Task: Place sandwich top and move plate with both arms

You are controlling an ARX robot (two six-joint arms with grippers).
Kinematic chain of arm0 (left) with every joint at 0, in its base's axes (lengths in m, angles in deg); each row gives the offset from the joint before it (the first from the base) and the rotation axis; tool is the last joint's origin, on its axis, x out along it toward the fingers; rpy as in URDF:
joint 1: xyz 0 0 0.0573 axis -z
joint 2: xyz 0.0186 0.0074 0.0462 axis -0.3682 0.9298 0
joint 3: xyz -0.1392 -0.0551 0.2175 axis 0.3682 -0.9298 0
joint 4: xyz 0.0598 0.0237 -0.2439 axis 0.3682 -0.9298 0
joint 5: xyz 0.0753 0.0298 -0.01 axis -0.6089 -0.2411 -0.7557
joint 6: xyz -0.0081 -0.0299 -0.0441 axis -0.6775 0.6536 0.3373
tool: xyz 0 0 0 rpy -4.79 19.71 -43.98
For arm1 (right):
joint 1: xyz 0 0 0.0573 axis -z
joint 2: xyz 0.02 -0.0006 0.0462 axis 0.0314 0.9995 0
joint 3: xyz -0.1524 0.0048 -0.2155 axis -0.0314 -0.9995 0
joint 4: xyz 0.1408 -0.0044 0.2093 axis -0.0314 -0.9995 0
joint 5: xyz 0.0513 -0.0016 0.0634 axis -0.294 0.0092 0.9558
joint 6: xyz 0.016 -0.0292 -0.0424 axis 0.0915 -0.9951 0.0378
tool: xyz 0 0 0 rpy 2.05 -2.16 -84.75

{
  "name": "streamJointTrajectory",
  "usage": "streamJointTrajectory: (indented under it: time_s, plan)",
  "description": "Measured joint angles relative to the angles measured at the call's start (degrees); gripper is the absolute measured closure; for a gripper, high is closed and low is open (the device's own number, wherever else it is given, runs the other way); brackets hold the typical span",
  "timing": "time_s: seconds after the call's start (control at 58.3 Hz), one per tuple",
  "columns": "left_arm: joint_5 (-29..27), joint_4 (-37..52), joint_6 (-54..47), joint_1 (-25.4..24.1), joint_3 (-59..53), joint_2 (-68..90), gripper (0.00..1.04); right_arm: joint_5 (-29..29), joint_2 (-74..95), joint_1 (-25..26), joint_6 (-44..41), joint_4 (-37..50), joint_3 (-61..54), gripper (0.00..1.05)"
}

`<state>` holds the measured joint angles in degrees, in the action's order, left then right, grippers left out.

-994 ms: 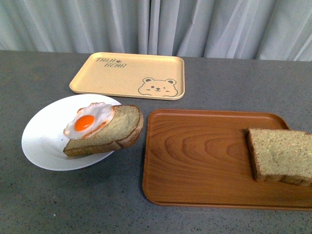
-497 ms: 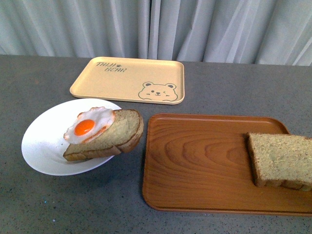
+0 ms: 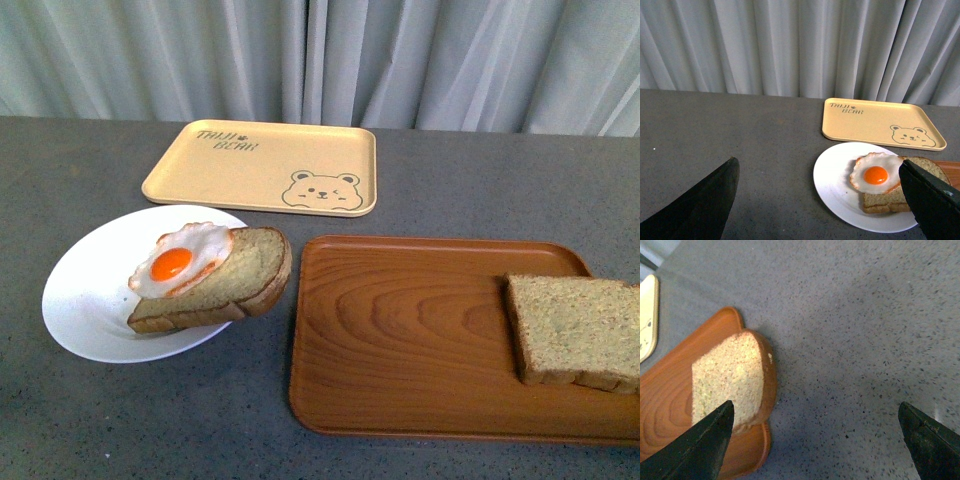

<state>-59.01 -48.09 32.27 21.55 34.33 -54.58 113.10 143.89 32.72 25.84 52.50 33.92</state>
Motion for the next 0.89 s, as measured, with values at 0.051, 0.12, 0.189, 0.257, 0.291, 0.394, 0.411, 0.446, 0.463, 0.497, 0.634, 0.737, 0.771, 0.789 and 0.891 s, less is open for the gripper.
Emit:
streamJointTrajectory:
  time_s: [0.051,0.12,0.189,0.257,0.291,0.394,0.411,0.446,0.463,0.497,0.634,0.737,0.771,0.789,0.891]
  plan:
    - [0.0,0.0,0.0,0.0,0.0,0.0,0.09,-1.0,4.1,-2.7,0.0,1.7,1.2,0.09]
    - [0.0,0.0,0.0,0.0,0.0,0.0,0.09,-2.7,8.1,-6.3,-0.2,2.2,2.6,0.09]
    - [0.0,0.0,0.0,0.0,0.0,0.0,0.09,-3.9,9.7,-8.7,-0.4,2.3,3.3,0.09]
    - [0.0,0.0,0.0,0.0,0.0,0.0,0.09,-4.5,10.8,-10.7,-0.6,2.4,4.0,0.09]
    - [0.0,0.0,0.0,0.0,0.0,0.0,0.09,-4.9,11.4,-11.5,-0.7,2.5,4.3,0.09]
    - [0.0,0.0,0.0,0.0,0.0,0.0,0.09,-5.7,12.9,-13.5,-0.7,3.1,5.2,0.09]
    - [0.0,0.0,0.0,0.0,0.0,0.0,0.09,-5.9,13.2,-13.8,-0.8,3.2,5.3,0.09]
    - [0.0,0.0,0.0,0.0,0.0,0.0,0.09,-6.1,13.7,-14.3,-0.8,3.3,5.5,0.09]
    - [0.0,0.0,0.0,0.0,0.0,0.0,0.09,-6.3,13.9,-14.7,-0.8,3.3,5.6,0.09]
    - [0.0,0.0,0.0,0.0,0.0,0.0,0.09,-6.8,14.5,-15.3,-0.9,3.3,5.7,0.09]
    - [0.0,0.0,0.0,0.0,0.0,0.0,0.09,-7.3,15.1,-16.5,-1.2,3.4,6.2,0.26]
    - [0.0,0.0,0.0,0.0,0.0,0.0,0.09,-7.1,15.1,-16.8,-1.1,3.3,6.3,0.41]
    - [0.0,0.0,0.0,0.0,0.0,0.0,0.09,-7.0,15.1,-16.8,-1.1,3.3,6.3,0.47]
    - [0.0,0.0,0.0,0.0,0.0,0.0,0.09,-6.9,15.1,-16.8,-1.1,3.3,6.3,0.5]
    - [0.0,0.0,0.0,0.0,0.0,0.0,0.09,-6.6,14.9,-16.8,-0.9,3.0,6.5,0.66]
